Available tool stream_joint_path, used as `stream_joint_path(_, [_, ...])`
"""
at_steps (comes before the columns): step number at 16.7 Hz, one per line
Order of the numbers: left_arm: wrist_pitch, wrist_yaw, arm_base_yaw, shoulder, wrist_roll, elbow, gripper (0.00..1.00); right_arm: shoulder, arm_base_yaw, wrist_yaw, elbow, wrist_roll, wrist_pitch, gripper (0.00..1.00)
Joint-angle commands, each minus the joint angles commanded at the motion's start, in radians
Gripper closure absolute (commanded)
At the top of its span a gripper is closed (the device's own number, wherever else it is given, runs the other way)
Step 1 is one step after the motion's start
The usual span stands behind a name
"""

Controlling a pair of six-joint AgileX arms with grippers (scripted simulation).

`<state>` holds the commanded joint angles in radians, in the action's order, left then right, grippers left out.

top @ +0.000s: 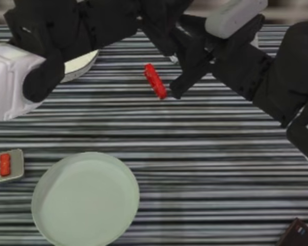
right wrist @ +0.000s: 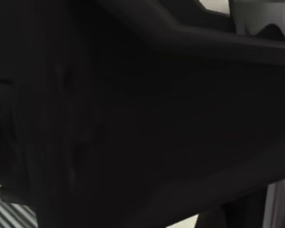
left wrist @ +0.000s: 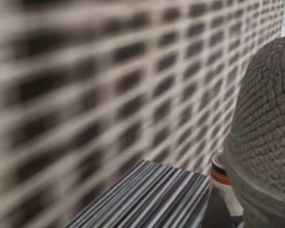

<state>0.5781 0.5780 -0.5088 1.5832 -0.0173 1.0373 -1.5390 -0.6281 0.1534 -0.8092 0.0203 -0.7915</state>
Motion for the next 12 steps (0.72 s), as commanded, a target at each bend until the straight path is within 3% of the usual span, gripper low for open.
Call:
stream_joint_path(8, [0.000, 0.000, 0.000, 0.000, 0.000, 0.000, 1.00, 0.000, 0.000, 0.000, 0.000, 0.000, 0.000, 0.02])
stream_joint_path(12, [0.000, 0.000, 0.000, 0.000, 0.000, 0.000, 1.00, 0.000, 0.000, 0.000, 0.000, 0.000, 0.000, 0.00])
